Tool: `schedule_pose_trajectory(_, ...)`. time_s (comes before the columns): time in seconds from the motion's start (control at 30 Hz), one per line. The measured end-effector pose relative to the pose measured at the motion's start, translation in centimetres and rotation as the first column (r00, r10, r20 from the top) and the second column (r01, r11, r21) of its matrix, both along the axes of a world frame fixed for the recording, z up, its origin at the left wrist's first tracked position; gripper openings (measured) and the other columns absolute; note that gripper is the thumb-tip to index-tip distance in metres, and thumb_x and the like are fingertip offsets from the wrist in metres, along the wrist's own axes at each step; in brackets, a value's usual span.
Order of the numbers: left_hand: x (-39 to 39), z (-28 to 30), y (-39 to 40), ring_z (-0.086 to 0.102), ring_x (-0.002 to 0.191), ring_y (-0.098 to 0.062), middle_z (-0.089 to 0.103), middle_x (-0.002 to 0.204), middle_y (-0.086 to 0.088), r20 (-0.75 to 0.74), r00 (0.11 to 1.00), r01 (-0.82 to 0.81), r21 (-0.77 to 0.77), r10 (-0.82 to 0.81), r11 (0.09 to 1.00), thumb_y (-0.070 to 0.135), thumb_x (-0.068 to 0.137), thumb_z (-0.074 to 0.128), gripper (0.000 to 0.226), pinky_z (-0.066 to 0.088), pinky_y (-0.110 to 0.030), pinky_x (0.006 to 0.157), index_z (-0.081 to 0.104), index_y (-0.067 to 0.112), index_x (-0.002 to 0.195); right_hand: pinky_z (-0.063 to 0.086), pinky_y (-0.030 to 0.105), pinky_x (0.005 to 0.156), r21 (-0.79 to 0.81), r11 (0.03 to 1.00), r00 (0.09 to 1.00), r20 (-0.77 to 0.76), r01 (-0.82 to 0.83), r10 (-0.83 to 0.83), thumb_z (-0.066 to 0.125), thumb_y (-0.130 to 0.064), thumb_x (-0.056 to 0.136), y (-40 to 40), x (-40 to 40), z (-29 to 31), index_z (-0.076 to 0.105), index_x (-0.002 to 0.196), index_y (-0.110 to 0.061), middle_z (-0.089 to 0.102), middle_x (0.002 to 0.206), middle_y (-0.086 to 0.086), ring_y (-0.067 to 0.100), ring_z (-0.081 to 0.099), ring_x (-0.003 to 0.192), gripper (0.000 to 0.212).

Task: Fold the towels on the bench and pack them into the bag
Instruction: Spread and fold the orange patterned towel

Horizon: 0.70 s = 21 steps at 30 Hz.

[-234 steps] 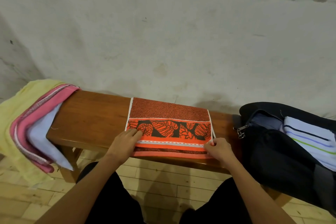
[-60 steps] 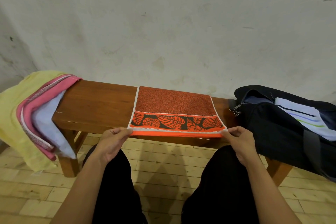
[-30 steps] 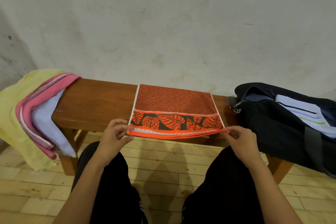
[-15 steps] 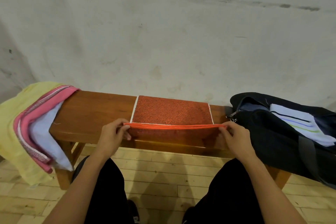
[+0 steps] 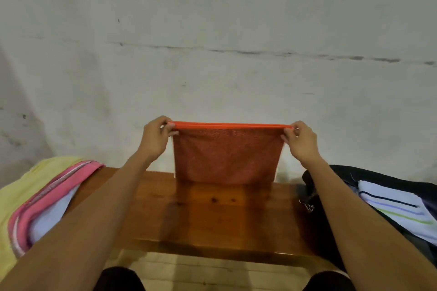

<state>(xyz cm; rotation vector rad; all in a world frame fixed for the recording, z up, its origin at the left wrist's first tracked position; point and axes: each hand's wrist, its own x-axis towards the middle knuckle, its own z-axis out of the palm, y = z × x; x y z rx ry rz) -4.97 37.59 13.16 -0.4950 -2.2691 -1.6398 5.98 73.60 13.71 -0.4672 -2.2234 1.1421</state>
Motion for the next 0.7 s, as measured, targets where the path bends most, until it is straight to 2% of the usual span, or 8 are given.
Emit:
schedule_pose_trajectory(0.07, -1.3, 1.1, 0.7, 0.067, 0.084, -0.022, 0.059, 0.095, -0.017, -0.039, 0.999, -0.023, 0.061, 0.026, 0.998, -0.001, 0.100, 0.048, 0.015, 0.055, -0.013, 0.077, 0.062, -0.004, 0.095, 0.046, 0.010, 0.060, -0.030, 0.999, 0.996, -0.083, 0.021, -0.023, 0.056, -0.009, 0.099, -0.1, -1.2, 1.2, 0.055, 0.098, -0.001, 0.056, 0.084, 0.005, 0.006, 0.052, 0.070, 0.008)
schedule_pose_trajectory(0.2, -3.3, 1.7, 1.3, 0.068, 0.087, -0.019, 0.065, 0.094, -0.014, -0.072, 0.996, -0.048, 0.075, 0.053, 0.996, 0.002, 0.100, 0.050, 0.015, 0.055, -0.020, 0.088, 0.062, -0.005, 0.095, 0.048, 0.030, 0.074, -0.085, 0.996, 0.985, -0.173, -0.003, -0.012, 0.052, -0.013, 0.100, 0.1, -3.3, 1.6, 0.053, 0.091, -0.009, 0.058, 0.082, -0.005, 0.018, 0.058, 0.083, 0.010)
schedule_pose_trajectory(0.3, -3.8, 0.9, 0.8, 0.069, 0.086, -0.014, 0.068, 0.090, -0.008, -0.074, 0.995, -0.061, 0.054, 0.065, 0.997, 0.007, 0.100, 0.052, 0.014, 0.054, -0.019, 0.086, 0.064, 0.001, 0.094, 0.050, 0.034, 0.082, -0.054, 0.997, 0.984, -0.175, -0.046, 0.036, 0.051, -0.018, 0.102, 0.3, -3.2, 1.2, 0.054, 0.093, -0.015, 0.064, 0.090, -0.003, 0.020, 0.063, 0.092, 0.010)
schedule_pose_trajectory(0.37, -3.5, 0.0, 0.4, 0.069, 0.082, -0.011, 0.068, 0.087, -0.004, -0.067, 0.996, -0.058, 0.031, 0.060, 0.998, 0.009, 0.100, 0.053, 0.015, 0.056, -0.018, 0.078, 0.065, 0.002, 0.094, 0.054, 0.035, 0.083, -0.035, 0.996, 0.986, -0.151, -0.077, 0.071, 0.052, -0.019, 0.102, 0.7, -2.8, 0.5, 0.056, 0.092, -0.018, 0.068, 0.091, 0.002, 0.021, 0.067, 0.091, 0.012)
schedule_pose_trajectory(0.43, -2.8, -1.4, -0.2, 0.066, 0.080, -0.009, 0.067, 0.084, -0.001, -0.087, 0.995, -0.055, -0.039, 0.051, 0.998, 0.011, 0.100, 0.053, 0.015, 0.054, -0.017, 0.071, 0.066, 0.007, 0.092, 0.054, 0.028, 0.077, -0.009, 0.995, 0.987, -0.127, -0.095, 0.093, 0.052, -0.019, 0.102, 0.8, -1.8, -0.5, 0.058, 0.092, -0.017, 0.069, 0.087, 0.001, 0.016, 0.068, 0.085, 0.012)
schedule_pose_trajectory(0.53, -1.1, -4.1, -1.1, 0.060, 0.081, -0.007, 0.066, 0.081, 0.005, -0.091, 0.995, -0.052, -0.143, 0.040, 0.988, 0.011, 0.098, 0.057, 0.018, 0.042, -0.009, 0.068, 0.065, 0.018, 0.083, 0.042, 0.010, 0.066, 0.073, 0.995, 0.994, -0.070, -0.074, 0.079, 0.052, -0.020, 0.102, 0.2, 0.7, -2.8, 0.058, 0.094, -0.016, 0.063, 0.086, -0.008, 0.001, 0.059, 0.083, 0.011)
schedule_pose_trajectory(0.6, 0.3, -6.2, -1.7, 0.061, 0.076, -0.008, 0.067, 0.078, 0.005, -0.061, 0.998, -0.016, -0.177, 0.005, 0.984, 0.010, 0.097, 0.059, 0.022, 0.042, -0.011, 0.066, 0.063, 0.023, 0.080, 0.041, 0.018, 0.065, 0.074, 0.996, 0.999, -0.028, -0.040, 0.042, 0.052, -0.022, 0.102, -0.2, 2.3, -5.4, 0.058, 0.094, -0.017, 0.063, 0.086, -0.006, 0.004, 0.057, 0.079, 0.012)
schedule_pose_trajectory(0.7, 3.0, -10.0, -2.5, 0.065, 0.078, -0.008, 0.070, 0.079, 0.003, 0.043, 0.998, 0.045, -0.193, -0.037, 0.980, 0.012, 0.097, 0.059, 0.018, 0.050, -0.022, 0.070, 0.066, 0.021, 0.083, 0.047, 0.037, 0.070, 0.050, 0.999, 0.995, 0.099, -0.001, -0.004, 0.049, -0.024, 0.103, -0.7, 4.8, -10.4, 0.056, 0.090, -0.016, 0.063, 0.083, 0.000, 0.021, 0.060, 0.077, 0.016)
